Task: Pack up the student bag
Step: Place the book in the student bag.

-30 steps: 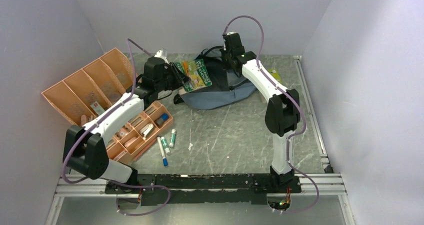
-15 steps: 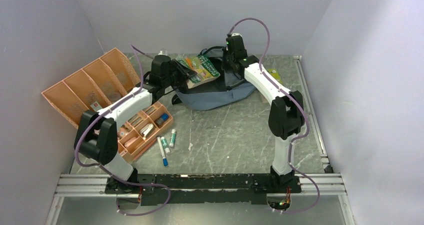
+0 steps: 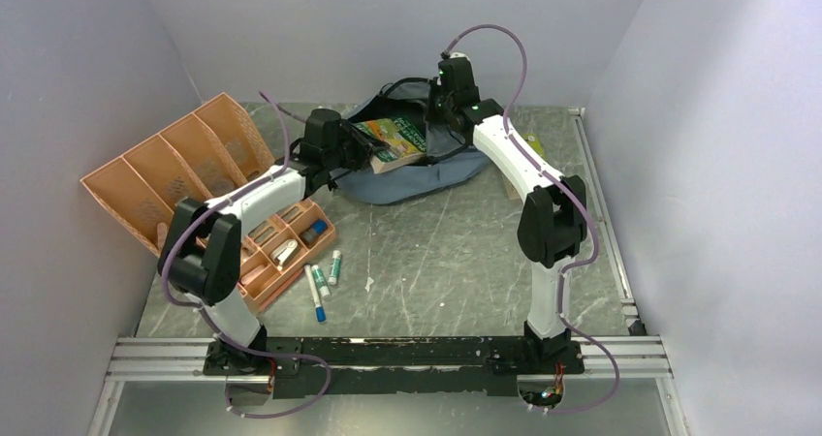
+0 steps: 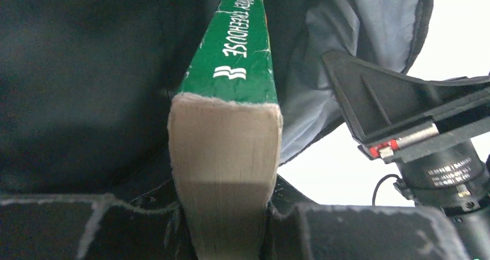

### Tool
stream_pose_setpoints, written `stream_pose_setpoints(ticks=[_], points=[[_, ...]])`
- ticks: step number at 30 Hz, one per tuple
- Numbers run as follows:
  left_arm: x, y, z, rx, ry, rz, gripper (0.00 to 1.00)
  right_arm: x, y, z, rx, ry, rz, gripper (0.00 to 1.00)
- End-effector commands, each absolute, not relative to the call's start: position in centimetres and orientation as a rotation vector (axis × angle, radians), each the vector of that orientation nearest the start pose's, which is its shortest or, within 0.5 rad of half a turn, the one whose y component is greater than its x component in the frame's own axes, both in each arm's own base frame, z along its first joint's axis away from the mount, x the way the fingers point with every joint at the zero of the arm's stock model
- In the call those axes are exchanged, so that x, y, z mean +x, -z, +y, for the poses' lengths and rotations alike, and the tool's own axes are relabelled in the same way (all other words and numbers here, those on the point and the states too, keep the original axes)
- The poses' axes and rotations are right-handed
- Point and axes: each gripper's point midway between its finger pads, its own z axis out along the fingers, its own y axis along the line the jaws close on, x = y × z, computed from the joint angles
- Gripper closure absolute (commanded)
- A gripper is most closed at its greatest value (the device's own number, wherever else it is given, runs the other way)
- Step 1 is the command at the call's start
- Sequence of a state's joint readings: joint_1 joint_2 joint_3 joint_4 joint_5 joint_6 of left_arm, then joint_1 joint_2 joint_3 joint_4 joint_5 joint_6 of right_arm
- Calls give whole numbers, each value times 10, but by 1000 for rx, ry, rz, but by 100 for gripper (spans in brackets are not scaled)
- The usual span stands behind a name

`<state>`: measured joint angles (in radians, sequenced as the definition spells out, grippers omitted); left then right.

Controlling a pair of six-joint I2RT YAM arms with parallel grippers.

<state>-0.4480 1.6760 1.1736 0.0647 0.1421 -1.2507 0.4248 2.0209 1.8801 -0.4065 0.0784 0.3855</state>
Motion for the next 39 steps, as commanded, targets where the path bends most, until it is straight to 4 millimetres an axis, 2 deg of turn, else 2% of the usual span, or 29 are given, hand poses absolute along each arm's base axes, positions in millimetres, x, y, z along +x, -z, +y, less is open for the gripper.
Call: stream_pose_setpoints(ticks=[1, 4, 8, 14, 19, 23, 31, 32, 34, 39], points=[[444, -262, -306, -635, 1385, 1893, 95, 533, -255, 257, -15, -532, 2012, 100], [458, -266, -320, -523, 1447, 1825, 95, 526, -250, 265, -62, -578, 2021, 100], [474, -258, -342, -422, 1529, 1790, 95, 520, -247, 269, -95, -604, 2022, 100], [501, -236, -350, -458, 1538, 1726, 95, 514, -246, 274, -110, -649, 2014, 100], [524, -232, -356, -495, 1472, 1677, 95, 509, -242, 282, -122, -690, 2025, 100], [541, -226, -369, -509, 1434, 1676, 95, 503, -239, 289, -139, -704, 2028, 100], [564, -176, -396, -571, 1337, 1776, 95, 493, -241, 290, -136, -726, 2022, 100], [566, -169, -398, -573, 1322, 1789, 92, 492, -242, 291, -140, -733, 2021, 100], [571, -157, -401, -555, 1284, 1817, 81, 491, -239, 291, -143, -735, 2026, 100], [572, -139, -403, -538, 1244, 1872, 61, 488, -233, 290, -152, -730, 2039, 100]])
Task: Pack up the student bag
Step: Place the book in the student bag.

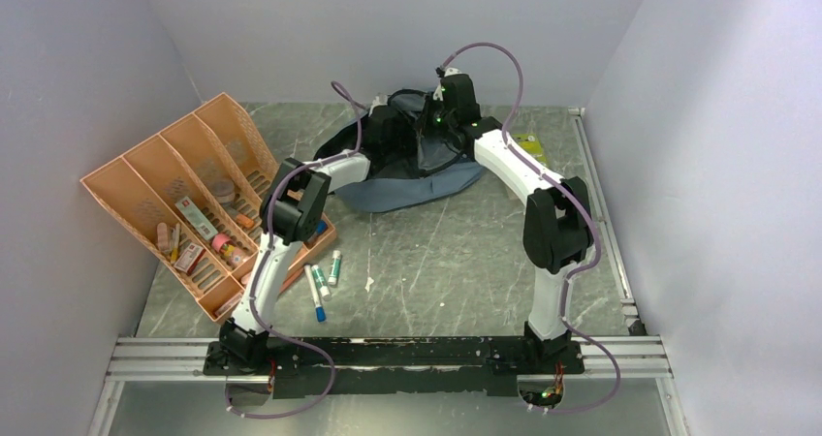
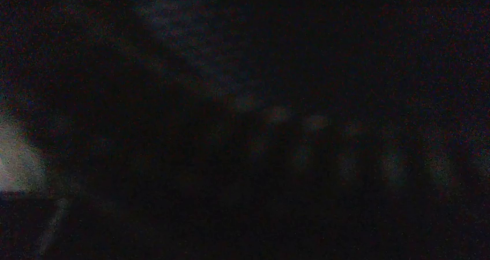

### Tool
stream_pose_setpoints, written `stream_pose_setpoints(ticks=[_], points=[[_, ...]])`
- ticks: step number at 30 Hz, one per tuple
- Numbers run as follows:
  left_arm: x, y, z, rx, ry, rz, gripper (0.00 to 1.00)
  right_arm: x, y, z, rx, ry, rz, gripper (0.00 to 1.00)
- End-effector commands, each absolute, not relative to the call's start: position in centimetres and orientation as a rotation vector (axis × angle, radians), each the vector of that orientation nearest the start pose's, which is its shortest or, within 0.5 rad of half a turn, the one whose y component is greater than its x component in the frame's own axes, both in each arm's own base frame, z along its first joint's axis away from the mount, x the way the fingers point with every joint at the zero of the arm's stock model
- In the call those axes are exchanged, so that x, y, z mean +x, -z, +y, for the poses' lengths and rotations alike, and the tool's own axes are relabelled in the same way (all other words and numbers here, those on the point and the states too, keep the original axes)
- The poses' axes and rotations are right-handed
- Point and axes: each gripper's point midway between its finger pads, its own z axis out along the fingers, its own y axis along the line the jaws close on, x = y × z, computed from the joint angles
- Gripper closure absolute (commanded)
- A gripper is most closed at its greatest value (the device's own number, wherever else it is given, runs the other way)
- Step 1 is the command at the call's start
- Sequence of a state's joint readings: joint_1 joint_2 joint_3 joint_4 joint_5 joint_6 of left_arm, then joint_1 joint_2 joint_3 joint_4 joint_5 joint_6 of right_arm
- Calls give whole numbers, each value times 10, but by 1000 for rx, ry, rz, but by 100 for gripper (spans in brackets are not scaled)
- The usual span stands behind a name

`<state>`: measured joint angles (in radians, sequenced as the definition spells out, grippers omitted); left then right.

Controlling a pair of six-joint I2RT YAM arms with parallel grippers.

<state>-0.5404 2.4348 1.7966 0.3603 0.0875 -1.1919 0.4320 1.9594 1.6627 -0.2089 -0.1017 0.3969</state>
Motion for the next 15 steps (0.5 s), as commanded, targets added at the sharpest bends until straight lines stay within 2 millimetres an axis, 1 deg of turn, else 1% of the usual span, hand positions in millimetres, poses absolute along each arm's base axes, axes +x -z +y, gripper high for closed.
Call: stream_pose_setpoints(ticks=[1, 2, 3, 5, 6, 7, 9, 10, 15], points=[[572, -138, -403, -534, 1239, 1878, 56, 488, -232, 290, -152, -727, 2040, 100], [571, -136, -403, -529, 1236, 1884, 49, 488, -231, 289, -154, -725, 2041, 100], [570, -135, -403, -523, 1233, 1891, 44, 488, -229, 289, -157, -722, 2045, 100], [566, -135, -404, -501, 1241, 1902, 26, 489, -226, 288, -153, -713, 2054, 100], [565, -134, -402, -491, 1242, 1909, 18, 489, -224, 288, -153, -708, 2058, 100], [562, -132, -401, -478, 1239, 1918, 15, 490, -223, 287, -148, -702, 2062, 100], [558, -130, -394, -470, 1216, 1933, 11, 491, -220, 286, -150, -692, 2071, 100], [556, -133, -389, -465, 1212, 1929, 11, 491, -218, 285, -152, -685, 2076, 100], [552, -129, -367, -462, 1162, 1968, 9, 493, -209, 283, -154, -664, 2096, 100]])
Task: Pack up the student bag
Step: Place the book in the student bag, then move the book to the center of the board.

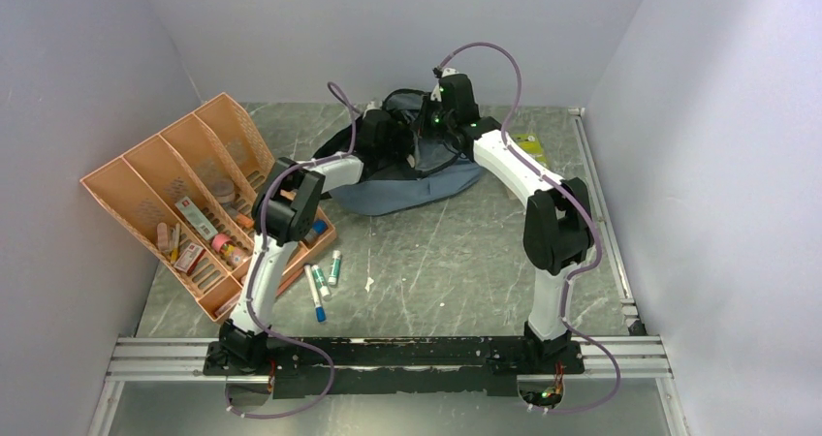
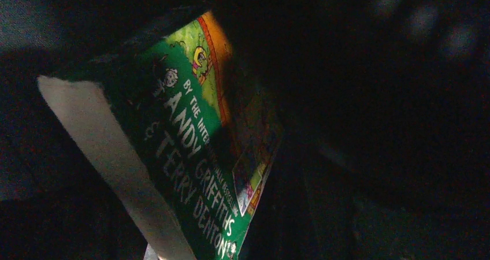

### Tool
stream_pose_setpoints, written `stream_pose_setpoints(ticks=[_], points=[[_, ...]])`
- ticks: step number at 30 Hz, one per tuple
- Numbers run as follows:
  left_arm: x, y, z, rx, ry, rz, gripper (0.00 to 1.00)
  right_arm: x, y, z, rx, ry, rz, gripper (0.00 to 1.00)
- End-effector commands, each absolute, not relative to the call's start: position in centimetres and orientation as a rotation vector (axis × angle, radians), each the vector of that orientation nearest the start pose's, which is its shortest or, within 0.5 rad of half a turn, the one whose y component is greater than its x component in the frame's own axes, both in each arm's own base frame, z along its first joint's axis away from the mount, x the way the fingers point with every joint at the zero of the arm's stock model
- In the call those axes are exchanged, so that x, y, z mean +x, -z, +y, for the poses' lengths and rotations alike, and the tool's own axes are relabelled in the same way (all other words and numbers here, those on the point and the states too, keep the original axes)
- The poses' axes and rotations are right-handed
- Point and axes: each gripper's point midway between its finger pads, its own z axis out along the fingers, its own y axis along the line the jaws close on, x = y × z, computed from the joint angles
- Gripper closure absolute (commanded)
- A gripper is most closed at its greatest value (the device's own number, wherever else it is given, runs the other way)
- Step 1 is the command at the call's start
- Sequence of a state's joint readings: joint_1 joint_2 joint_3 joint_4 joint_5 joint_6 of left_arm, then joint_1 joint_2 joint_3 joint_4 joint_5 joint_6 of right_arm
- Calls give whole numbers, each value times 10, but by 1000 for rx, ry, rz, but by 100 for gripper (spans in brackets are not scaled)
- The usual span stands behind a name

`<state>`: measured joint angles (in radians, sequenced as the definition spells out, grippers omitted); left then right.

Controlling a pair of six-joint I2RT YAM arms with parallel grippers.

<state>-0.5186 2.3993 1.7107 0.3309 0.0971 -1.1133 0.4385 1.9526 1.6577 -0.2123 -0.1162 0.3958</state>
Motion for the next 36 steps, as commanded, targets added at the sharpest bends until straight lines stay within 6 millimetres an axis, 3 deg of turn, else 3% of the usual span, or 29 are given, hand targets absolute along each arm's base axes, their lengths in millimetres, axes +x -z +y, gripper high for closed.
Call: stream_pose_setpoints(ticks=[1, 4, 15, 22, 29, 36], points=[[551, -129, -364, -450, 1138, 1979, 8, 493, -209, 282, -157, -658, 2098, 100], [552, -133, -356, -411, 1070, 2007, 3, 495, -204, 279, -154, -634, 2109, 100], [548, -140, -331, -352, 886, 2106, 3, 500, -190, 268, -150, -577, 2137, 100], [529, -153, -309, -308, 773, 2129, 3, 507, -178, 260, -122, -511, 2169, 100], [502, -182, -295, -199, 729, 2130, 2, 509, -171, 259, -137, -491, 2183, 100], [450, -191, -263, -182, 689, 2131, 10, 494, -159, 274, -229, -588, 2220, 95]])
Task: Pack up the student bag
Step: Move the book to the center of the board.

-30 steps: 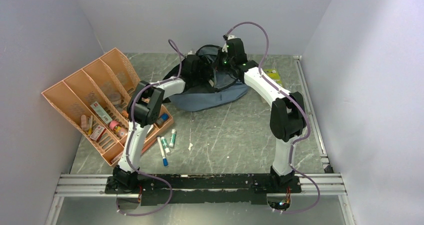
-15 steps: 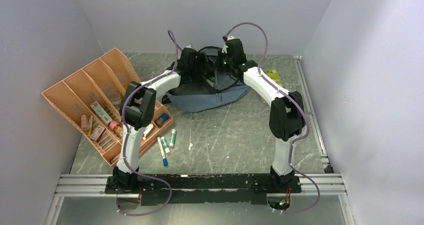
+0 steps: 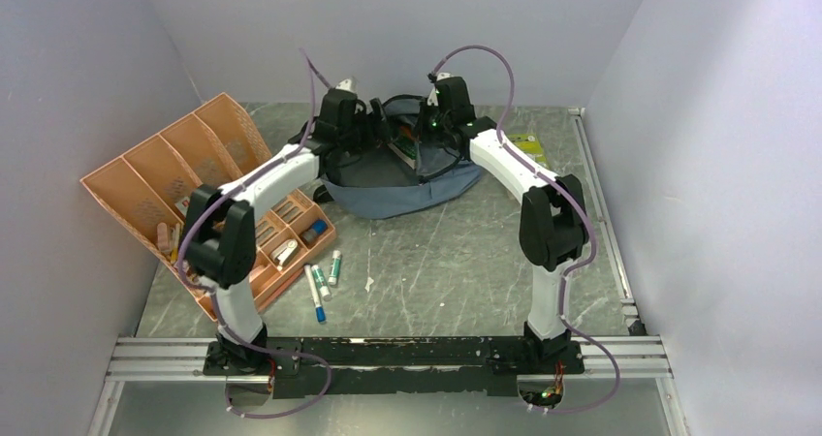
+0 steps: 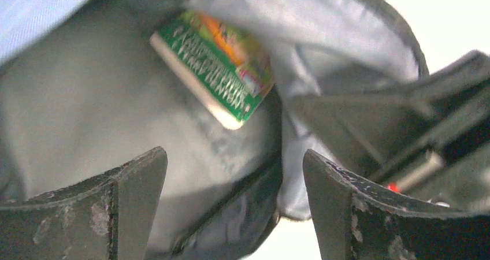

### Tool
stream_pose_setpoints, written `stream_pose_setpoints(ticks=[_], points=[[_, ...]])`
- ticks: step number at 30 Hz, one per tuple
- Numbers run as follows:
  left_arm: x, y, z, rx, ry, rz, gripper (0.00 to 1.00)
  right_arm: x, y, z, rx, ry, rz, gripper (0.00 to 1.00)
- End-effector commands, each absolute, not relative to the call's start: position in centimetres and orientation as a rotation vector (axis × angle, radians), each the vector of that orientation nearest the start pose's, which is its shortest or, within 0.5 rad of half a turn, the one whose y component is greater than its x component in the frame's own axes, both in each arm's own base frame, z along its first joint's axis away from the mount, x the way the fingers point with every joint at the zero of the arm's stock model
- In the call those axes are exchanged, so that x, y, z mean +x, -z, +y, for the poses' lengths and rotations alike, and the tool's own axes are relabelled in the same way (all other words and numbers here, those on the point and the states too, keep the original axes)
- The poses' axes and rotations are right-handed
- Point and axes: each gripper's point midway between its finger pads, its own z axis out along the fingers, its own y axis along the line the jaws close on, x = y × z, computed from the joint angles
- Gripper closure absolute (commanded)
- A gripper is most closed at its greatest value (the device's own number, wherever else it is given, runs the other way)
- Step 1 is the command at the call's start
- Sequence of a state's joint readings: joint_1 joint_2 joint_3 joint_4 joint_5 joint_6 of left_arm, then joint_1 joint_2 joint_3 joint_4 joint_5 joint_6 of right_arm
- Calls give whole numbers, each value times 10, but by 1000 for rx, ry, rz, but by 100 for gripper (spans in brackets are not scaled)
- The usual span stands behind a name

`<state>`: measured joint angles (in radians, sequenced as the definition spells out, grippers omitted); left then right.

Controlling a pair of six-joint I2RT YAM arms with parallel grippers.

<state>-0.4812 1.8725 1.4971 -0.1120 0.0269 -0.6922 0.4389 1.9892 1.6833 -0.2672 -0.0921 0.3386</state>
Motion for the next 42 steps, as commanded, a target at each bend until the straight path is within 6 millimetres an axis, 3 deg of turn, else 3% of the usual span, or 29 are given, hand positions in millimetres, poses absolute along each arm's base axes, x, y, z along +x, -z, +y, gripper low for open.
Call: stream_pose_setpoints(ticks=[1, 3, 11, 16, 22, 30, 42], points=[[443, -194, -259, -173, 686, 2122, 10, 492, -155, 276, -239, -607, 2231, 92], [430, -204, -251, -153, 683, 2102, 9, 487, -149, 281, -261, -645, 2249, 83], [397, -205, -231, -81, 644, 2093, 8, 479, -96, 276, -203, -864, 2361, 52], [394, -201, -223, -88, 602, 2099, 8, 481, -104, 267, -174, -881, 2335, 30], [392, -196, -228, -91, 636, 2119, 8, 479, -135, 266, -204, -881, 2276, 28], [389, -208, -227, -44, 643, 2064, 8, 450, -182, 275, -321, -1015, 2157, 29], [384, -206, -233, 13, 670, 2077, 8, 428, -192, 255, -335, -919, 2146, 29]])
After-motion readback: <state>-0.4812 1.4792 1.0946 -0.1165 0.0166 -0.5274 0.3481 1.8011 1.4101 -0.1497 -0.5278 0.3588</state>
